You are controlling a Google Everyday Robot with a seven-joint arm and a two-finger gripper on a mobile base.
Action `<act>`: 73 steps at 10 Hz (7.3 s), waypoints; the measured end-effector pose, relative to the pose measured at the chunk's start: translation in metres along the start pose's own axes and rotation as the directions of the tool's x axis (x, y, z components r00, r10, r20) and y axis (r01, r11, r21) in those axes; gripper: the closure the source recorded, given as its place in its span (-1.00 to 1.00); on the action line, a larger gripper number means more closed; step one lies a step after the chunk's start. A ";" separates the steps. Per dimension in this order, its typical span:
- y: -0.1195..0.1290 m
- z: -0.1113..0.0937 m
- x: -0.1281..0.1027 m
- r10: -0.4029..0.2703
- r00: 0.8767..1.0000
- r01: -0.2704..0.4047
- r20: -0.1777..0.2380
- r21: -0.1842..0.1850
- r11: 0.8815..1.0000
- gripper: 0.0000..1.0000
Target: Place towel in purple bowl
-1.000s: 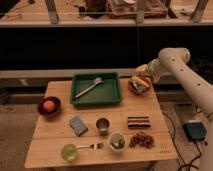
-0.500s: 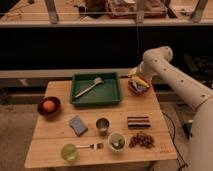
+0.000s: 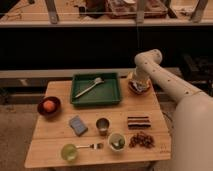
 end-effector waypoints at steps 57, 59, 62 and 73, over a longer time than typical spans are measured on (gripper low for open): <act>-0.022 -0.151 0.017 0.215 0.944 -0.319 0.250 0.533 0.784 1.00; -0.035 -0.192 0.004 0.165 0.952 -0.292 0.256 0.612 0.735 1.00; -0.040 -0.197 0.002 0.155 0.954 -0.287 0.257 0.623 0.728 1.00; -0.161 -0.209 -0.149 -0.276 0.948 0.129 0.161 0.596 0.792 1.00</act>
